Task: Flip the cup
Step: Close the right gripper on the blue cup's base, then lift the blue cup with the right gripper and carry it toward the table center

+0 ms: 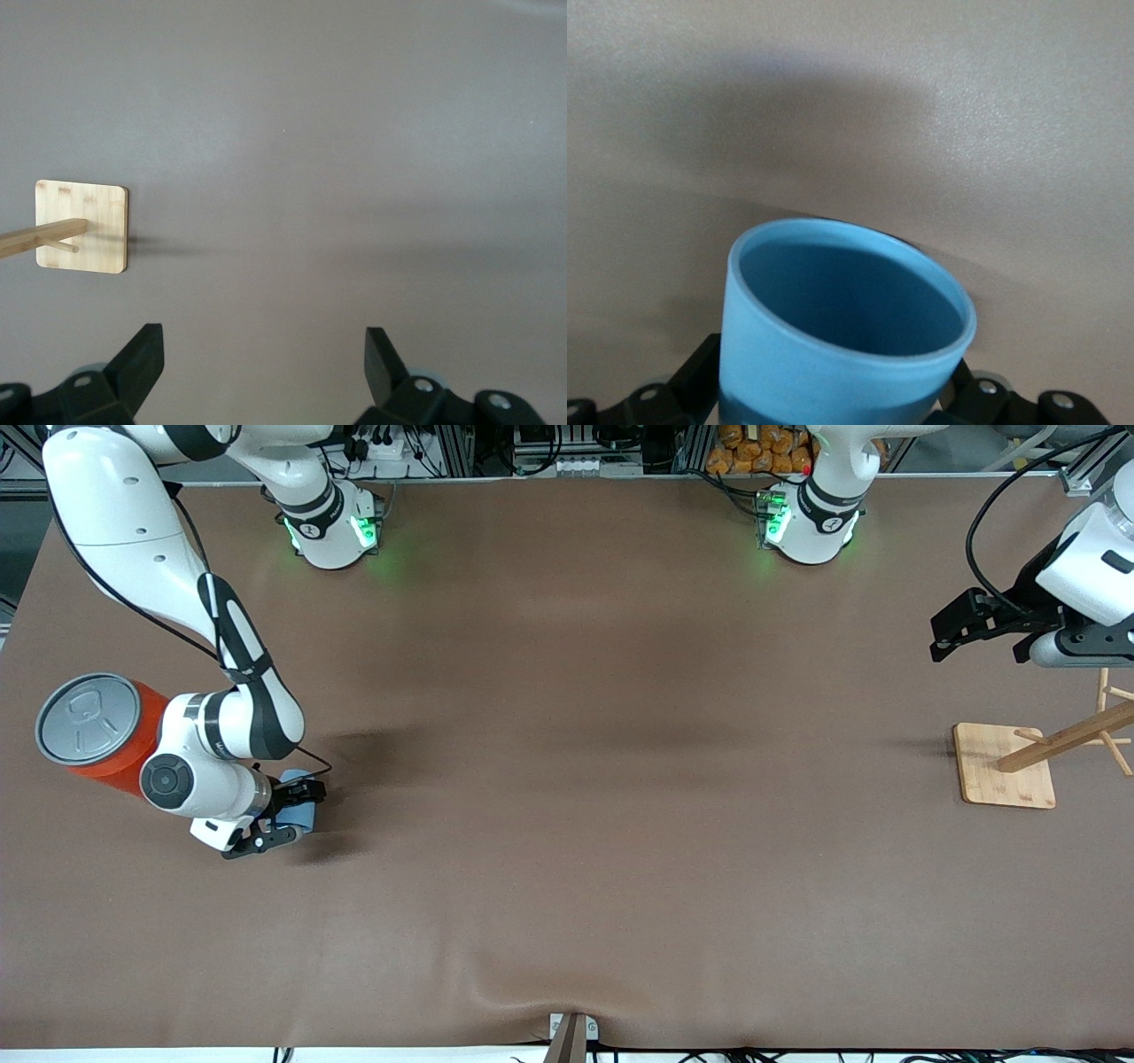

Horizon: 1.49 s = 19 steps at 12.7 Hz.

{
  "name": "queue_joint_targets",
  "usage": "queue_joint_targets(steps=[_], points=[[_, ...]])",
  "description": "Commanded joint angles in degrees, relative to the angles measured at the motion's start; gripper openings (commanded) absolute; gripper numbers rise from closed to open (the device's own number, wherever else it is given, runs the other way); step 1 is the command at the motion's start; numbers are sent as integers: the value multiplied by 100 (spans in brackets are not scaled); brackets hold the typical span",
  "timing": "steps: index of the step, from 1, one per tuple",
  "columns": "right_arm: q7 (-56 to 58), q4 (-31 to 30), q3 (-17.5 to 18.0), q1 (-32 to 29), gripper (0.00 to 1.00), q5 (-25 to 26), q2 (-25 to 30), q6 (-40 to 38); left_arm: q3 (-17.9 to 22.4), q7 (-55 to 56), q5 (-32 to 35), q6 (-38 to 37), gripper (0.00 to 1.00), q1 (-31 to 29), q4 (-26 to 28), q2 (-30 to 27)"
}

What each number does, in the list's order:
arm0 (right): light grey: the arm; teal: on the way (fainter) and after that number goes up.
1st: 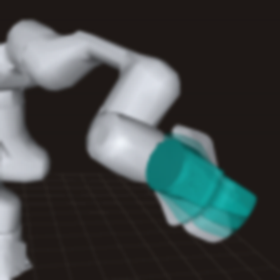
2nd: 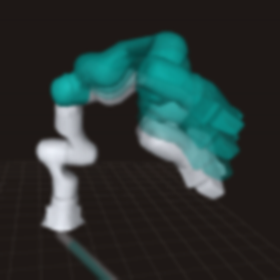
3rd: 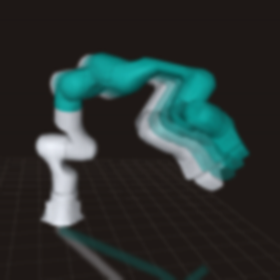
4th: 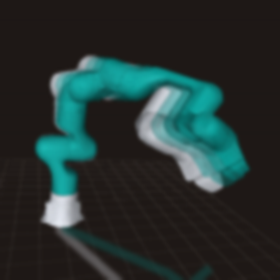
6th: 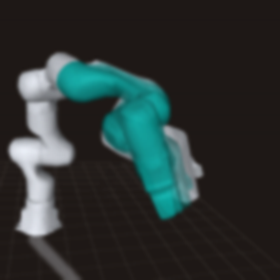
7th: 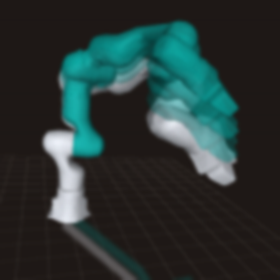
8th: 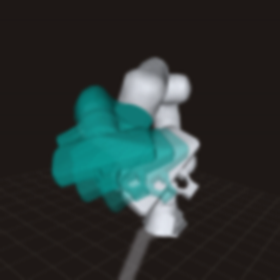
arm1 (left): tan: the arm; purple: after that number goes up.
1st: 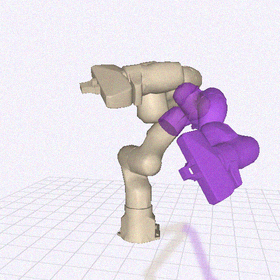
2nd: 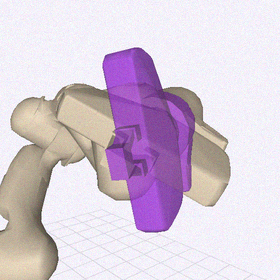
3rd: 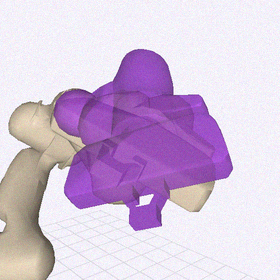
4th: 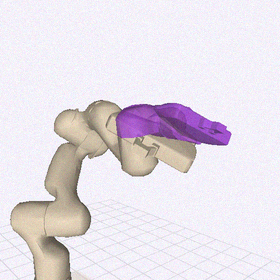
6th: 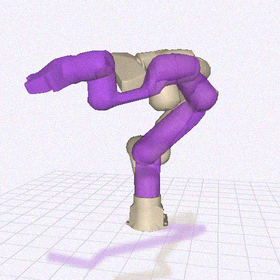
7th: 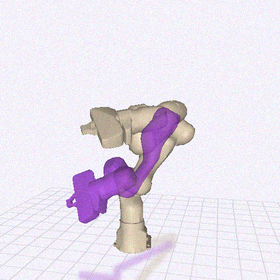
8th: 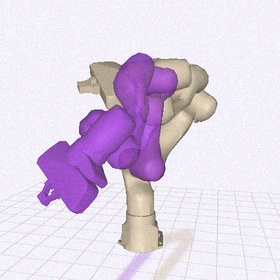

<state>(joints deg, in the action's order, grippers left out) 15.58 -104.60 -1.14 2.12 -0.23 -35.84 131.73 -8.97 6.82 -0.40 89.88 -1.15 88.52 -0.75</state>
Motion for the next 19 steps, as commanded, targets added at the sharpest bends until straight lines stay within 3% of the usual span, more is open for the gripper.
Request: queue_joint_targets(steps=[1, 2, 3, 4, 5, 6, 12, 14, 16, 19], points=[[103, 18, 62, -27, 100, -12, -125, 72, -53, 74, 49, 20, 100, -25, -116, 58], [103, 18, 62, -18, 100, -12, -125, 72, -53, 74, 49, 21, 100, -25, -116, 58], [103, 27, 62, -10, 92, -12, -125, 63, -61, 74, 49, 21, 100, -25, -116, 58], [103, 27, 62, -1, 53, -12, -117, 63, -53, 74, 49, 21, 100, -34, -116, 58], [103, 27, 70, -1, 29, -12, -73, 45, -53, 74, 49, 21, 100, -34, -116, 49], [103, 36, 97, -1, 19, -12, 14, 10, -53, 65, 49, 21, 100, -34, -116, 49], [314, 88, 141, -63, 18, -144, 1078, -1228, -61, 65, 40, 3, 100, -34, -98, 40], [576, 167, 332, -1, 19, -144, 1132, -1247, -61, 65, 49, 3, 100, -34, -90, 40], [1610, 351, 597, 43, 34, -152, 1062, -1195, -61, 65, 49, -6, 100, -25, -37, 14], [2063, 458, 923, 446, 27, -214, 965, -853, -79, 74, 40, -6, 100, -8, -28, 22]])
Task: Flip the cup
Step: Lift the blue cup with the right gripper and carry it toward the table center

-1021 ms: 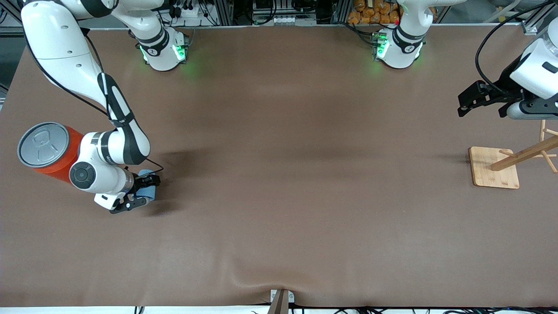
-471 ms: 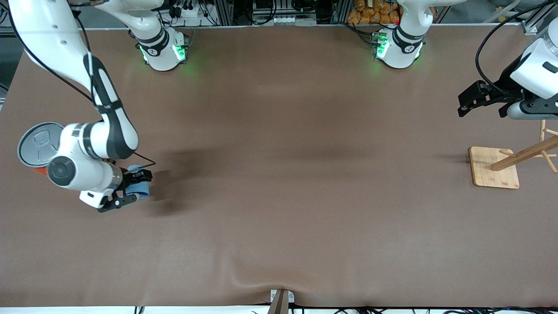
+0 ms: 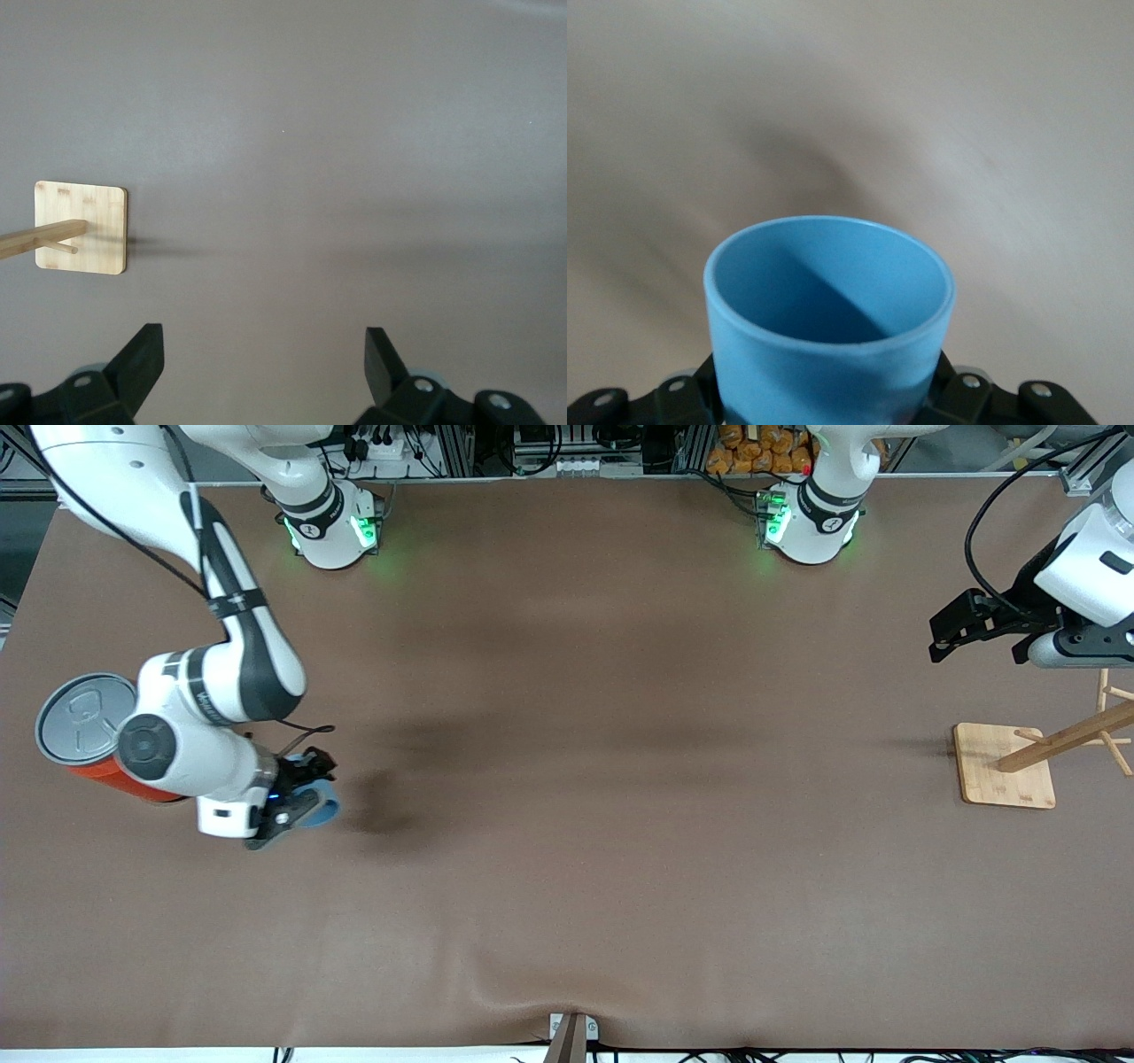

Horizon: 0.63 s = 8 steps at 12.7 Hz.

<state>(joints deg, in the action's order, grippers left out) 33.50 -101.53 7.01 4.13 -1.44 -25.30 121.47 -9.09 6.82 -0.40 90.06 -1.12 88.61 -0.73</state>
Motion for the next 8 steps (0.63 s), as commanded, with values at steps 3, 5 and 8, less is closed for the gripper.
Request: queue_joint_targets(steps=[3, 5, 8], points=[[288, 151, 108, 833, 9, -93, -106, 316, -67, 73, 40, -24, 100, -2, -46, 29], [288, 143, 108, 1325, 2, -93, -107, 334, -67, 73, 40, -24, 100, -2, -46, 29], [314, 116, 99, 1827, 1, -41, -246, 658, -67, 73, 40, -15, 100, 15, -46, 29]])
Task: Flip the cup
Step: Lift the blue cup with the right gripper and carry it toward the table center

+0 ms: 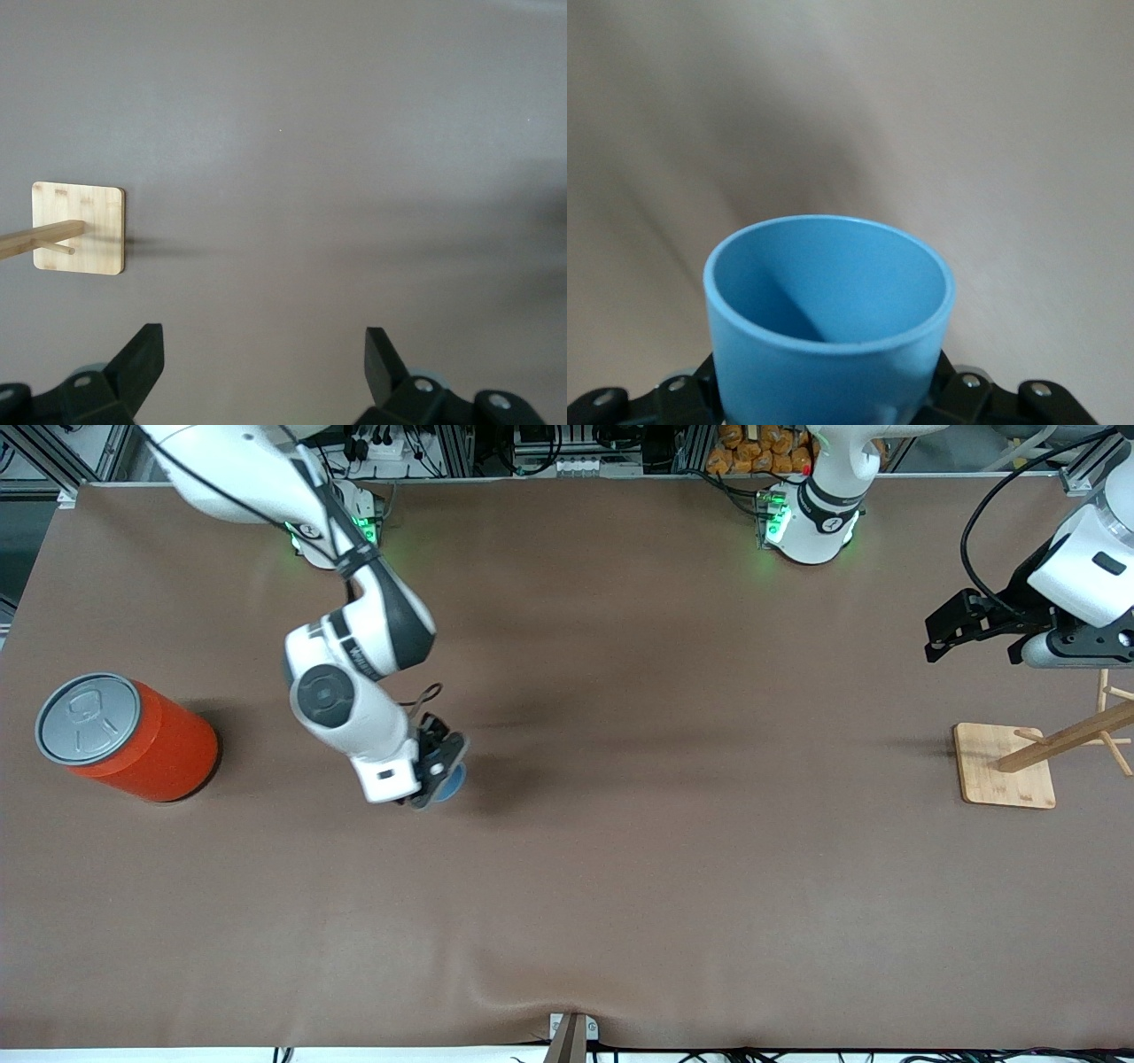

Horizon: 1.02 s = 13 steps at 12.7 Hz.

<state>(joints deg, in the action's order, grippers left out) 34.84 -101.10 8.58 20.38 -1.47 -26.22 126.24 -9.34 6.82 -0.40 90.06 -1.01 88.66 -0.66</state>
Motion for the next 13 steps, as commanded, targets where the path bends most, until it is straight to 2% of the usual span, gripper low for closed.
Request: queue_joint_targets(steps=[1, 4, 5, 9, 11, 12, 13], points=[[268, 81, -58, 316, 1, -20, -207, 330, -42, 82, 31, 2, 100, 5, -51, 31], [1259, 73, -58, 545, 1, -20, -619, 1312, -51, 91, 23, 2, 100, 31, -51, 40], [1454, 73, -50, 606, 1, -20, -699, 1420, -51, 91, -56, 2, 100, 40, -59, 75], [1509, 117, -58, 1036, 3, 59, -910, 1526, -51, 91, -373, 151, 100, 48, -59, 584], [1482, 117, -85, 1196, 5, 208, -1086, 1919, -59, 82, -993, 685, 100, 118, -51, 1065], [1491, 91, -85, 1170, 23, 217, -1139, 2140, -59, 82, -1362, 897, 100, 145, -42, 1355], [1526, 90, -85, 1170, 93, 218, -1131, 2151, -59, 82, -1740, 1064, 100, 163, -42, 1611]])
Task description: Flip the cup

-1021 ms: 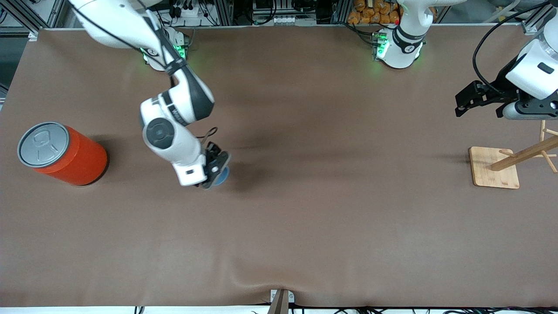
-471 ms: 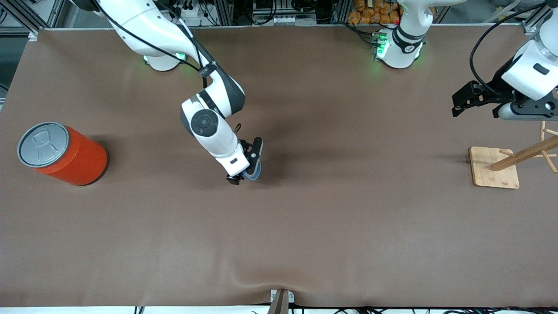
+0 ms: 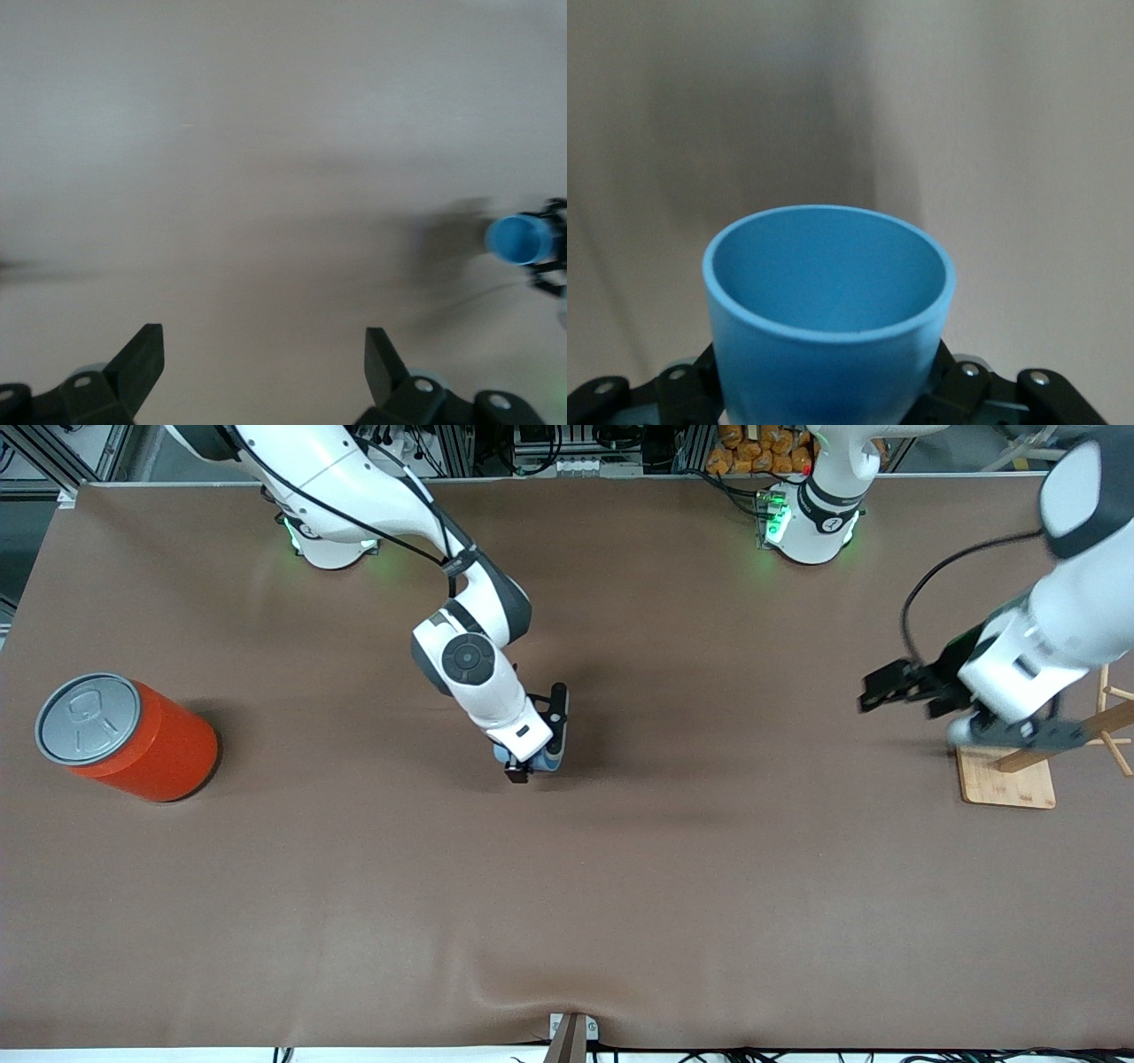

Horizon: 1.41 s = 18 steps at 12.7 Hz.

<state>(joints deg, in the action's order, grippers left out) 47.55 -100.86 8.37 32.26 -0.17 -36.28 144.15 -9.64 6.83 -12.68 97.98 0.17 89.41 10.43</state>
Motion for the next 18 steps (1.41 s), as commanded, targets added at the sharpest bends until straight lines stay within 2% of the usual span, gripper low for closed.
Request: queue_joint_targets(steps=[1, 3, 4, 7, 11, 14, 16, 18], points=[[368, 84, -55, -61, 100, 87, -116, 359, -29, 82, -856, 414, 100, 80, -108, 722], [413, 84, -55, -227, 100, 61, 50, 63, -38, -23, -1192, 791, 100, 229, -12, 1135], [439, 102, -29, -446, 100, 26, 190, -366, -81, -67, -1202, 1141, 100, 351, 85, 1276], [344, 172, -20, -589, 100, -27, 525, -844, -213, -68, -1351, 2152, 100, 729, 200, 1855], [-532, 181, -29, -922, 100, -124, 982, -1144, -363, -225, -2815, 3260, 100, 1133, 156, 2752], [-1291, 164, -64, -1185, 100, -159, 1491, -1222, -363, -934, -4352, 3587, 94, 1625, 130, 3227], [-1283, 172, -64, -1598, 100, -159, 1825, -1617, -363, -1751, -5389, 3641, 90, 1784, 51, 3491], [-1344, 155, -55, -2159, 100, -185, 2185, -1829, -363, -2394, -6077, 3641, 86, 1943, 25, 3667]])
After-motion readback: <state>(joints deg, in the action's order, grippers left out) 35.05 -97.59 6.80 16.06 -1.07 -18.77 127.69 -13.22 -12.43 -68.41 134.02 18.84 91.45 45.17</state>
